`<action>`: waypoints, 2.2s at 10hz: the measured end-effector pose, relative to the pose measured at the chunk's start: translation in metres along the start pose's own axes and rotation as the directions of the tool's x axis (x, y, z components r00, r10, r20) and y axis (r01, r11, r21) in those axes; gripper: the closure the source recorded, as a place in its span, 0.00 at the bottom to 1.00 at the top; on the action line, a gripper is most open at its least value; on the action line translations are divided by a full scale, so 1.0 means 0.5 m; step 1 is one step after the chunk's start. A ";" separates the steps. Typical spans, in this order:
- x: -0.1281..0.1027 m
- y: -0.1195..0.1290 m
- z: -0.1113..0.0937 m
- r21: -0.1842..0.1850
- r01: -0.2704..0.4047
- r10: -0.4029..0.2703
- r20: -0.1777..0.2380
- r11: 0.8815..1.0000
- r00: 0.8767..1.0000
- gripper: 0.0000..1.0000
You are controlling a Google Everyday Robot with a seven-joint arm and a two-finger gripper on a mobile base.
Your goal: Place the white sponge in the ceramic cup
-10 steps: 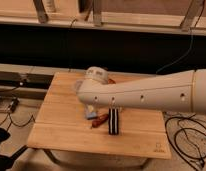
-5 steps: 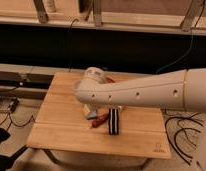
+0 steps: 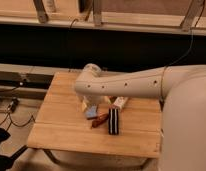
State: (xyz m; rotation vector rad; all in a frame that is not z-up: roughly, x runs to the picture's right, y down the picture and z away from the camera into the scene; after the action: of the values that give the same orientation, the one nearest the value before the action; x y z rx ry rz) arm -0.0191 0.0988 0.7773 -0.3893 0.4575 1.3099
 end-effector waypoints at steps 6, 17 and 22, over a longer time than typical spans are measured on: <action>-0.054 -0.001 0.078 0.054 -0.217 0.221 -0.084 0.975 0.972 0.20; -0.059 0.081 0.068 -0.034 0.048 -0.047 0.032 0.998 0.998 0.20; -0.093 0.105 0.153 -0.018 0.013 -0.014 -0.026 1.000 1.000 0.20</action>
State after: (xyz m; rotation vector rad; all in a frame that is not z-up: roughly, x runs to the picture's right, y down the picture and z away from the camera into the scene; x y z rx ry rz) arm -0.0715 0.1113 0.8661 -0.4246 0.4645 1.2979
